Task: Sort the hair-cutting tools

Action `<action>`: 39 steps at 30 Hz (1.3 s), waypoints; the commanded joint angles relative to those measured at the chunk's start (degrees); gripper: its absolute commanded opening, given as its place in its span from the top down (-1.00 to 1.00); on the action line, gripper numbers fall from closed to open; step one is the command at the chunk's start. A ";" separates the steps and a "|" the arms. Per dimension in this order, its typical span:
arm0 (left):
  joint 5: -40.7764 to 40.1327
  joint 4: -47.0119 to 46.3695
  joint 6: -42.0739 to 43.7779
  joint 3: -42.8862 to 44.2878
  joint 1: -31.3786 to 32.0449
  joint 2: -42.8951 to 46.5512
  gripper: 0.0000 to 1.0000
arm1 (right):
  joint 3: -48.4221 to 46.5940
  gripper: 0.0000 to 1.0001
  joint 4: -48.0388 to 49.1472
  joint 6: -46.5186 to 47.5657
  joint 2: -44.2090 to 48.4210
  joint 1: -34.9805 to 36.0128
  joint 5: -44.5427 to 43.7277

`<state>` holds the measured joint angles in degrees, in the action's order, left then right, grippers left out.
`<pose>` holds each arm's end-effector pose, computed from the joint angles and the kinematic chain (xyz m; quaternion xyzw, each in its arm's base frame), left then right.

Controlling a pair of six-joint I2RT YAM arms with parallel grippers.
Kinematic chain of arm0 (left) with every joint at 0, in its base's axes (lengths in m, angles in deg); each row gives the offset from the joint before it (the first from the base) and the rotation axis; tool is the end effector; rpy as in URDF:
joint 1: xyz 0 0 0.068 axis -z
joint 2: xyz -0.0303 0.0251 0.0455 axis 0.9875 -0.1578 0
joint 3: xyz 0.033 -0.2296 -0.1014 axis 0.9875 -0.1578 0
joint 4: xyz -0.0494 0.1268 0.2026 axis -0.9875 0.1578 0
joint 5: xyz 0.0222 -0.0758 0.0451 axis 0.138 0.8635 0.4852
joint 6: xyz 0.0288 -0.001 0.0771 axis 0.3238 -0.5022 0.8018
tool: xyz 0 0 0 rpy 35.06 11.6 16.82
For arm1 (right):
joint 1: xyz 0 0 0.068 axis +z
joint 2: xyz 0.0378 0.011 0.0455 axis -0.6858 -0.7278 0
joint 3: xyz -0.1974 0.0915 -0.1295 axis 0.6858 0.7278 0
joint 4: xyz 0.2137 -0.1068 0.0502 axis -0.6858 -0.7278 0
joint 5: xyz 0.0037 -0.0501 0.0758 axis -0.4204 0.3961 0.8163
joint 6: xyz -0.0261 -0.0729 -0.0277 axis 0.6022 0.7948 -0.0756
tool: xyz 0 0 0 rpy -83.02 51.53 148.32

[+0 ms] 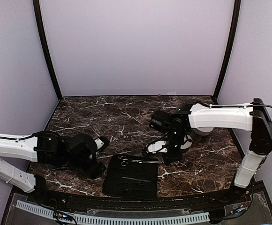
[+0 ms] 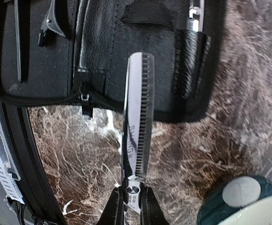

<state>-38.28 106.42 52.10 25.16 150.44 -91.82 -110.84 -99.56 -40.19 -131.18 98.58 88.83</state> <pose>0.1019 -0.2207 0.1945 0.3450 0.8789 -0.1335 0.3012 0.1666 0.2543 0.1772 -0.6972 0.7132 0.0632 0.0354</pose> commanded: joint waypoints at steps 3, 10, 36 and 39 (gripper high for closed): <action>1.95 -7.70 -12.71 -7.36 -5.24 2.91 -0.23 | -6.21 1.00 -2.71 -2.95 -6.97 3.54 -0.68; 8.70 -14.83 -16.50 -9.57 -5.97 -3.55 -0.15 | -9.47 1.00 -3.29 -5.36 -13.14 4.74 -3.37; 13.71 -16.95 -22.96 -16.92 -7.58 -2.52 -0.01 | -15.96 1.00 -4.27 -6.37 -21.74 5.93 -5.06; 14.38 -17.54 -23.13 -17.04 -8.26 -2.77 -0.02 | -17.98 1.00 -4.60 -6.27 -23.78 6.63 -4.91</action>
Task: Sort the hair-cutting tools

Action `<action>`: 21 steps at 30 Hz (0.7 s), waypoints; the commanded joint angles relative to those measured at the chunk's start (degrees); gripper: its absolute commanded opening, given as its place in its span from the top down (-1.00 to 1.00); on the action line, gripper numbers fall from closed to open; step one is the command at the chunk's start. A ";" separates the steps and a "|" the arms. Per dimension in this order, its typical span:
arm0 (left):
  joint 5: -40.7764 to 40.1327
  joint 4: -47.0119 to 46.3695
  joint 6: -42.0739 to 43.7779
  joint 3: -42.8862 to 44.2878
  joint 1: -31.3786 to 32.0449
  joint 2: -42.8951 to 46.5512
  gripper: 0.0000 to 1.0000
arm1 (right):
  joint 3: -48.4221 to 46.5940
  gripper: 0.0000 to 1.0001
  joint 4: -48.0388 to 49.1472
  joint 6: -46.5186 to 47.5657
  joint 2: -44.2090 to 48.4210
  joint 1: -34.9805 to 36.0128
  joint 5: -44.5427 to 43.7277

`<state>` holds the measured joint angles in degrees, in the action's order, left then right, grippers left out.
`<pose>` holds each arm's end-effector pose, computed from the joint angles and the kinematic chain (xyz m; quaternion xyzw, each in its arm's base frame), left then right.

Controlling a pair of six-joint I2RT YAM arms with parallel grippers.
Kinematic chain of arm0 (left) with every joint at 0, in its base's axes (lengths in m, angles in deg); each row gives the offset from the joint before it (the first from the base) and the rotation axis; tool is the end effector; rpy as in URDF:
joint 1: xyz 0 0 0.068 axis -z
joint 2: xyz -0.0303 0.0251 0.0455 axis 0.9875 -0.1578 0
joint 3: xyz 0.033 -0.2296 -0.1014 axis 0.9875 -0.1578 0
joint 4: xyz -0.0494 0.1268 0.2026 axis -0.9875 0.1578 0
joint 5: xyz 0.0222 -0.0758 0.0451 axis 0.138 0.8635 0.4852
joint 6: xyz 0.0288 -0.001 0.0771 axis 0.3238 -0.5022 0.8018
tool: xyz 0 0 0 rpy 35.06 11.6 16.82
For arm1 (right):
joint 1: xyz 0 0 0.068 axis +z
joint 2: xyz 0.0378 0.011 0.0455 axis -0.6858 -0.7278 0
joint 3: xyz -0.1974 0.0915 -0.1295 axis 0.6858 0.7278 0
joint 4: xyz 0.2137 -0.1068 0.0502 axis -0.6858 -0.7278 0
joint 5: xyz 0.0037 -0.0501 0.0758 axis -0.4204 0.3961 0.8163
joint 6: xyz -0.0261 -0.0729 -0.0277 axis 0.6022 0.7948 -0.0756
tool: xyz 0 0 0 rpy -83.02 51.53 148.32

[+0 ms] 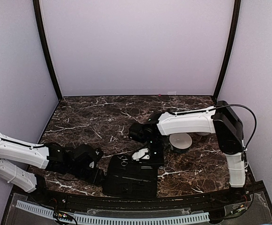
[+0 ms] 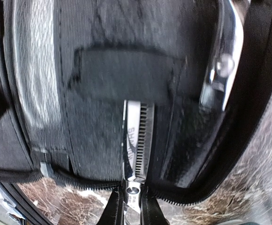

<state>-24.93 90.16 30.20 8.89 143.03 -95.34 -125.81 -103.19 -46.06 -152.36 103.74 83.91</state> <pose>0.1078 -0.2000 0.1159 0.1498 0.9484 -0.2155 0.1777 0.1753 0.3127 0.1215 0.6918 -0.7209 -0.0008 0.0408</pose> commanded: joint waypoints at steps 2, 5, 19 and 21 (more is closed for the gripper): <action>1.70 -1.59 -1.32 -0.78 -1.18 0.46 -0.01 | -4.10 1.00 -1.12 -0.49 -3.71 1.91 0.52; 2.39 -2.34 -1.62 -1.27 -1.33 0.26 -0.02 | -5.72 1.00 -1.27 -0.35 -4.97 2.68 1.00; 4.22 -7.12 -1.95 -2.60 -1.37 -1.25 -0.02 | -11.01 1.00 -1.71 -0.13 -8.87 4.07 2.21; 5.12 -8.03 -1.96 -2.58 -1.37 -2.04 -0.02 | -11.88 1.00 -1.86 -0.20 -9.26 4.26 2.66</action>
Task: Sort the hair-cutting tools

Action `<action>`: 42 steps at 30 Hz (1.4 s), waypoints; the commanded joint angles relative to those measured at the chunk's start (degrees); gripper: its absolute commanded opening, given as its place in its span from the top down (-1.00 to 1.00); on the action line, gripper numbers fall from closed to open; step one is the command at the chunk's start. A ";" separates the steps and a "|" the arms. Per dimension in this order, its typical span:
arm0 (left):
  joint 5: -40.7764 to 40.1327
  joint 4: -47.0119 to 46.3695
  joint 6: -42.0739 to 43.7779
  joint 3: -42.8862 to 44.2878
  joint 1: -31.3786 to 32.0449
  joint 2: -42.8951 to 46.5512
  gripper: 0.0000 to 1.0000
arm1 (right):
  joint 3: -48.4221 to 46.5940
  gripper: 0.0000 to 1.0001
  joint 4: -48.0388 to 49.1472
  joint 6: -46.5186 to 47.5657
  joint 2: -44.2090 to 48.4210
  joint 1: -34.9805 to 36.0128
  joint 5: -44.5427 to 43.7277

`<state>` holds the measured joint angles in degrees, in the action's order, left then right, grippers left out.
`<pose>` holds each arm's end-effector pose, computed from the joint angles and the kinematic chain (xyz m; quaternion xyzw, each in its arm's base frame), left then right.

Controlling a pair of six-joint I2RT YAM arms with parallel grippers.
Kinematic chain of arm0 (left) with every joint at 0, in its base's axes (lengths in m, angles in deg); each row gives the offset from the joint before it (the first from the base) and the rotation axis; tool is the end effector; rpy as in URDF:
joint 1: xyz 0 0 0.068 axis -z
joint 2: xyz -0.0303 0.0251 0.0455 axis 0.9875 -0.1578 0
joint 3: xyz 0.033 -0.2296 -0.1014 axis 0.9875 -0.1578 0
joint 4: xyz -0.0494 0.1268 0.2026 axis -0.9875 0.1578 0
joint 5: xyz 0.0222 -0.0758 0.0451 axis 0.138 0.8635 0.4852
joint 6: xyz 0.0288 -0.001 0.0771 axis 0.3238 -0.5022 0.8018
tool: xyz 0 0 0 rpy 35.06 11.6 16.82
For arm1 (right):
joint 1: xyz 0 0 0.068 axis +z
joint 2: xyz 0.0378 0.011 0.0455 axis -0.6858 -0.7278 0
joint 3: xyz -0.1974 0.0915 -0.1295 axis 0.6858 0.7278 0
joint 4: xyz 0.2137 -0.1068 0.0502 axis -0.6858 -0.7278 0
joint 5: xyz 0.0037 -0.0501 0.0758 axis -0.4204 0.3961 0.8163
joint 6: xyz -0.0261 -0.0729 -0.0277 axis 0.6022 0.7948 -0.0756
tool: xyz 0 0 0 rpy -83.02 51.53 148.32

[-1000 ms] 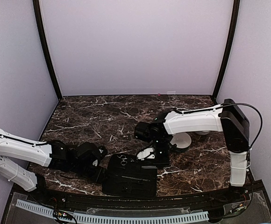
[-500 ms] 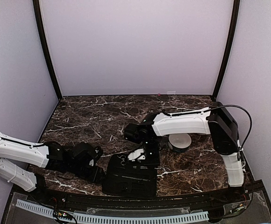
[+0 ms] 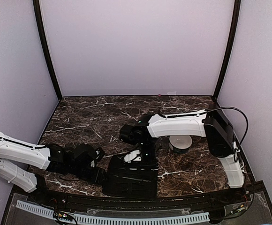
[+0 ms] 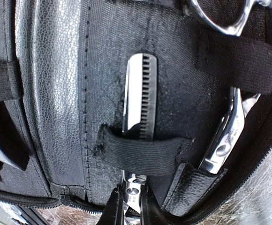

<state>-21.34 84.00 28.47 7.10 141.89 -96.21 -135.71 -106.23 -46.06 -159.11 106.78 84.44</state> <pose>0.1106 -0.2050 0.1125 0.1340 0.9417 -0.2577 0.1701 0.1699 0.3460 0.1182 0.7105 -0.7024 -0.0044 0.0413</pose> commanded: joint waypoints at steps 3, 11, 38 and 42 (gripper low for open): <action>1.83 -2.13 -0.07 -0.39 -0.24 -2.21 -0.01 | -3.04 1.00 0.80 -0.40 -3.13 1.47 2.56; -1.13 -0.54 -0.10 -0.13 -0.24 -0.27 0.01 | 1.82 0.61 1.75 -0.18 3.53 1.25 0.59; -0.37 -0.24 1.00 0.94 -0.26 -2.29 0.00 | 18.16 0.58 9.44 1.47 15.30 -1.32 -4.50; -0.37 -0.63 0.87 0.64 -0.27 -2.24 0.00 | 18.15 0.60 9.84 1.50 14.04 -1.03 -4.40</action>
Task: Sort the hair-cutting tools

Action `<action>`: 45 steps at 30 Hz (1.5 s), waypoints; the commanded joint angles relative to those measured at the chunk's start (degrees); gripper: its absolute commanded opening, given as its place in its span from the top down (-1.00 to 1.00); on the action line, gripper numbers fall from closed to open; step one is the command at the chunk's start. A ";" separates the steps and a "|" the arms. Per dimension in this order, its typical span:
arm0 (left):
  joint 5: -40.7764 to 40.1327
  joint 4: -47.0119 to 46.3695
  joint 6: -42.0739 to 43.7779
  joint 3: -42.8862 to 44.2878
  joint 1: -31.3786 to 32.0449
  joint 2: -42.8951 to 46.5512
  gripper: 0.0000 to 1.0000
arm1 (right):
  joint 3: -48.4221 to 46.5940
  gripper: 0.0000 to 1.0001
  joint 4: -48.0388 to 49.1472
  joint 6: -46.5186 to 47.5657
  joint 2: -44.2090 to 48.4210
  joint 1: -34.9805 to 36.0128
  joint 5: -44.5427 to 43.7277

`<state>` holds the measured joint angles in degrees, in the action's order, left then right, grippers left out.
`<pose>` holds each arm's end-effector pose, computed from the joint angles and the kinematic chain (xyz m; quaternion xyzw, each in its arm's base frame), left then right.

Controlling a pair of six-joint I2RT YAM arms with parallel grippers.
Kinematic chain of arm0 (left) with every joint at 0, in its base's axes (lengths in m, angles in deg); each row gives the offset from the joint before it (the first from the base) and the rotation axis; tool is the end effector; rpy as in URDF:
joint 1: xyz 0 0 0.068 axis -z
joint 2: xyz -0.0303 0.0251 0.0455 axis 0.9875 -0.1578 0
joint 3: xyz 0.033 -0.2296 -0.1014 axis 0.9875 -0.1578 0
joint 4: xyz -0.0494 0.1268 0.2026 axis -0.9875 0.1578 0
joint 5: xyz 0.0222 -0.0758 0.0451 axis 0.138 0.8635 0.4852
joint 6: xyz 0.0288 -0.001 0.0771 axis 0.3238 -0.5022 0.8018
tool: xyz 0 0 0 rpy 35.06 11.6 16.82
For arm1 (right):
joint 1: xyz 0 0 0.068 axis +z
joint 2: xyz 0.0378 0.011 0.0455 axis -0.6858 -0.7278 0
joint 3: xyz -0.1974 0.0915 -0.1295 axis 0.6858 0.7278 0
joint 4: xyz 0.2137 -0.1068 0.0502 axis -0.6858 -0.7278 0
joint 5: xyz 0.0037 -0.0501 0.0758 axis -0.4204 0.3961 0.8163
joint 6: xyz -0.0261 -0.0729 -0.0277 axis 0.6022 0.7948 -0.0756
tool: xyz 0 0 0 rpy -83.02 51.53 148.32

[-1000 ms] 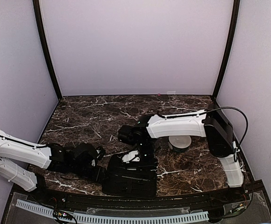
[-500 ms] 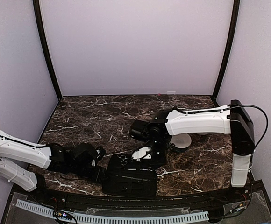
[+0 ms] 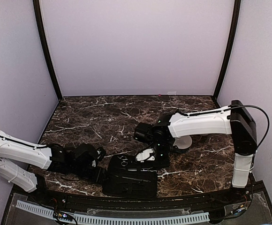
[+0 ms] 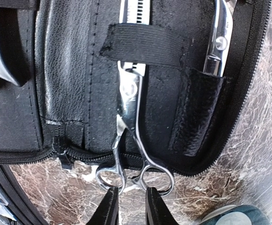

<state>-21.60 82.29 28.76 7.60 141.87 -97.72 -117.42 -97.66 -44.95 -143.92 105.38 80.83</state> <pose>0.1137 -0.2097 0.1119 0.1354 0.9396 -0.2606 0.1760 0.1612 0.2999 0.1370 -0.7096 0.7044 -0.0110 0.0136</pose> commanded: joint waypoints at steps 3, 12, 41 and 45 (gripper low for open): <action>-0.20 0.66 0.49 -0.04 -0.30 -0.71 0.01 | -0.37 0.61 1.45 0.53 -2.38 0.85 -0.47; 0.16 0.01 0.67 -0.29 -0.23 -1.22 0.00 | -5.16 0.66 1.70 0.33 -6.92 2.10 0.44; 0.73 -0.70 1.50 -0.07 -0.28 -2.71 0.01 | -5.18 0.60 0.64 0.12 -4.41 2.64 1.52; 0.79 -0.02 1.68 0.31 -0.25 -2.75 0.00 | -2.92 0.53 1.50 0.41 -1.30 2.48 2.47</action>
<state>-21.15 79.58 29.61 7.71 141.87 -99.18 -122.29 -97.20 -44.88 -149.21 107.92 81.88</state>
